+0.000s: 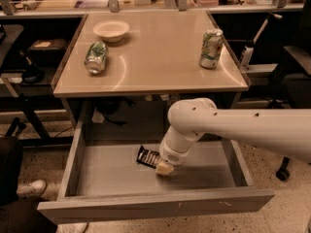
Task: Pick rxbar chocolate from top drawer and place on counter
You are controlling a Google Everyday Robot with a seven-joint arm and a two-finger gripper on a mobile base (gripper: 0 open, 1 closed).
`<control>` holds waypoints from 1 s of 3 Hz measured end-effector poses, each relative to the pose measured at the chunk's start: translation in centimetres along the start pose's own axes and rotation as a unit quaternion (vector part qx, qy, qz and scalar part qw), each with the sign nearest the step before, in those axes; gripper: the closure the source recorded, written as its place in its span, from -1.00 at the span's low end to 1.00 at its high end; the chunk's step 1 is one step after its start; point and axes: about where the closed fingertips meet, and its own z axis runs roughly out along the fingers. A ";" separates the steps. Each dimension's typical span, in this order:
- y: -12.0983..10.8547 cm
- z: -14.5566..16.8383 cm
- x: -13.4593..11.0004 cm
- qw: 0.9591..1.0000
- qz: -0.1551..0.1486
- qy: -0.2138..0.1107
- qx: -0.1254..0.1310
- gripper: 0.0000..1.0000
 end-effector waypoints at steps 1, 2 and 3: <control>0.1 -0.8 -0.2 1.000 0.000 0.000 0.000 1.00; 0.3 -1.7 -0.5 1.000 0.000 0.000 0.000 1.00; 0.3 -1.8 -0.5 1.000 0.000 0.000 0.000 1.00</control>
Offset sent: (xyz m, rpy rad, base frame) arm 0.0027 -0.0032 0.0590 0.0822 -0.1102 0.0650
